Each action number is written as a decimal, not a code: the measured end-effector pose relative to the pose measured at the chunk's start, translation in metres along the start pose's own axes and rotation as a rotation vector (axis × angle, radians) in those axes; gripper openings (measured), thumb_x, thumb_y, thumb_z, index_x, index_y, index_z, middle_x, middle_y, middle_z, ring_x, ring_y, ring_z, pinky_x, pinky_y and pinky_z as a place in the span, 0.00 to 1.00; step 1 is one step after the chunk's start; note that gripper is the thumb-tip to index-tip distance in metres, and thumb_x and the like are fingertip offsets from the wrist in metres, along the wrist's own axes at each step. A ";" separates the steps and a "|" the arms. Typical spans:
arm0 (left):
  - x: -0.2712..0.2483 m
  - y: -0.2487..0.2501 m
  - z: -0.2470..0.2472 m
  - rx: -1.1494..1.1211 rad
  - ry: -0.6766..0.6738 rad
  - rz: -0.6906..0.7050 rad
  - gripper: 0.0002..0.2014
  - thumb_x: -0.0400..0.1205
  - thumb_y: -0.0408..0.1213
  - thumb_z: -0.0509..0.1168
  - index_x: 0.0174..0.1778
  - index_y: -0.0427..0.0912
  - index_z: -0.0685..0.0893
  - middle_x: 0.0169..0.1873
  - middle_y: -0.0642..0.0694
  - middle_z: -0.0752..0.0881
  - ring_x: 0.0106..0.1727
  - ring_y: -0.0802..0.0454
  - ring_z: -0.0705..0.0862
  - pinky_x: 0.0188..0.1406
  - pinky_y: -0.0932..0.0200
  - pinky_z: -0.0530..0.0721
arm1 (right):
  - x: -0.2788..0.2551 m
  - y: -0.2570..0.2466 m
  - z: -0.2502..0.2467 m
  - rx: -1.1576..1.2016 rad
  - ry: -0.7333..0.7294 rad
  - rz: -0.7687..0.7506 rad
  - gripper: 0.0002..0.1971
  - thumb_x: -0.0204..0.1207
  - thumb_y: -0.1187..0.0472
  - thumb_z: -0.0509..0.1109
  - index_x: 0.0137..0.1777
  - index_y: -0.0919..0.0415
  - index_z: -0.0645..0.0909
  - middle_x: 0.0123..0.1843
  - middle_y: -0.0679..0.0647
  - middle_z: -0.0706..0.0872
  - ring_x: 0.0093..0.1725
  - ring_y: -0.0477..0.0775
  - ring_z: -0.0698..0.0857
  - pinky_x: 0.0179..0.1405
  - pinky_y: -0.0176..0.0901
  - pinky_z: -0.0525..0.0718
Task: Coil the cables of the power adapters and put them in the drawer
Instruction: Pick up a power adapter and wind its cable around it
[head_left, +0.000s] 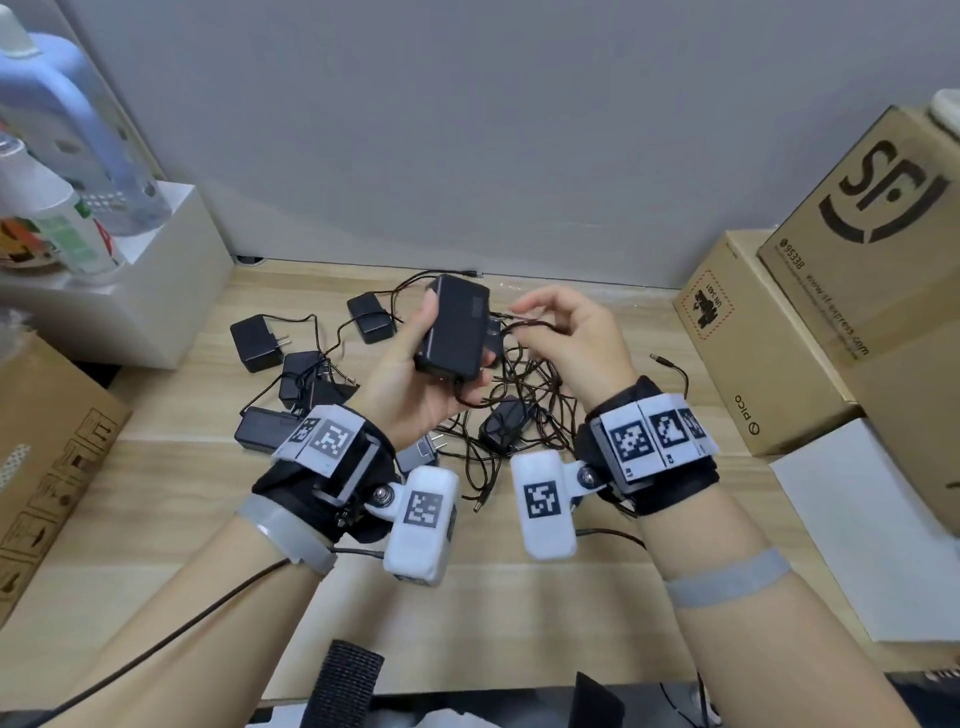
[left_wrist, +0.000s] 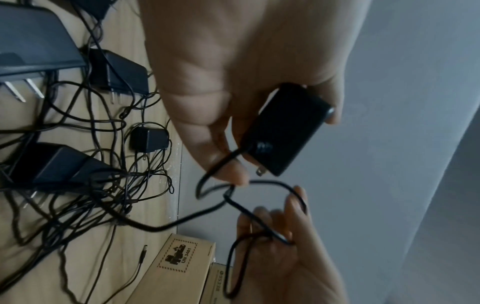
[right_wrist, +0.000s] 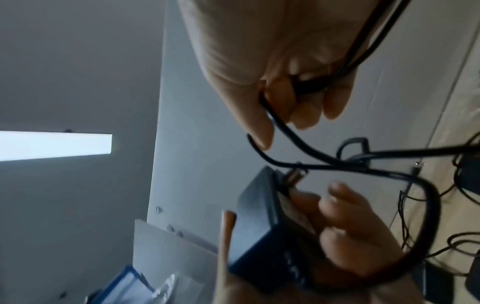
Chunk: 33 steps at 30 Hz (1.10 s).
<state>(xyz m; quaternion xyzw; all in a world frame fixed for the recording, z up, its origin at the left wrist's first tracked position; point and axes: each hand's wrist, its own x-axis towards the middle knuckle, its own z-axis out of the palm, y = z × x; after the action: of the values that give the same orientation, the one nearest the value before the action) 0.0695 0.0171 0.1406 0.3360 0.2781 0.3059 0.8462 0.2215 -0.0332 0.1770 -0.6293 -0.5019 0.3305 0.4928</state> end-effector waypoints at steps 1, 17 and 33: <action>0.000 0.000 0.002 0.028 -0.005 0.011 0.25 0.76 0.61 0.53 0.54 0.45 0.81 0.37 0.44 0.84 0.33 0.53 0.80 0.30 0.63 0.77 | 0.000 0.002 0.001 -0.127 -0.018 0.010 0.15 0.70 0.73 0.71 0.41 0.48 0.79 0.33 0.46 0.76 0.31 0.36 0.77 0.42 0.31 0.82; -0.003 0.005 0.004 0.231 0.183 0.178 0.09 0.82 0.33 0.59 0.58 0.43 0.76 0.47 0.46 0.85 0.43 0.54 0.88 0.42 0.54 0.89 | -0.019 0.019 0.014 -0.173 -0.324 0.236 0.11 0.79 0.63 0.63 0.57 0.65 0.82 0.30 0.53 0.79 0.28 0.45 0.78 0.38 0.39 0.81; -0.012 0.011 -0.006 0.123 0.006 -0.342 0.20 0.72 0.41 0.68 0.57 0.36 0.79 0.38 0.42 0.87 0.30 0.52 0.87 0.17 0.68 0.82 | -0.010 0.027 0.003 -0.205 0.168 -0.064 0.10 0.75 0.66 0.70 0.53 0.58 0.88 0.48 0.49 0.90 0.44 0.40 0.85 0.48 0.22 0.77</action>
<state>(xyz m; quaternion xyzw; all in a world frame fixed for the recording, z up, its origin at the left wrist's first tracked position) 0.0538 0.0173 0.1483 0.3338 0.3519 0.1409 0.8631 0.2243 -0.0418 0.1496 -0.6855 -0.5099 0.2077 0.4765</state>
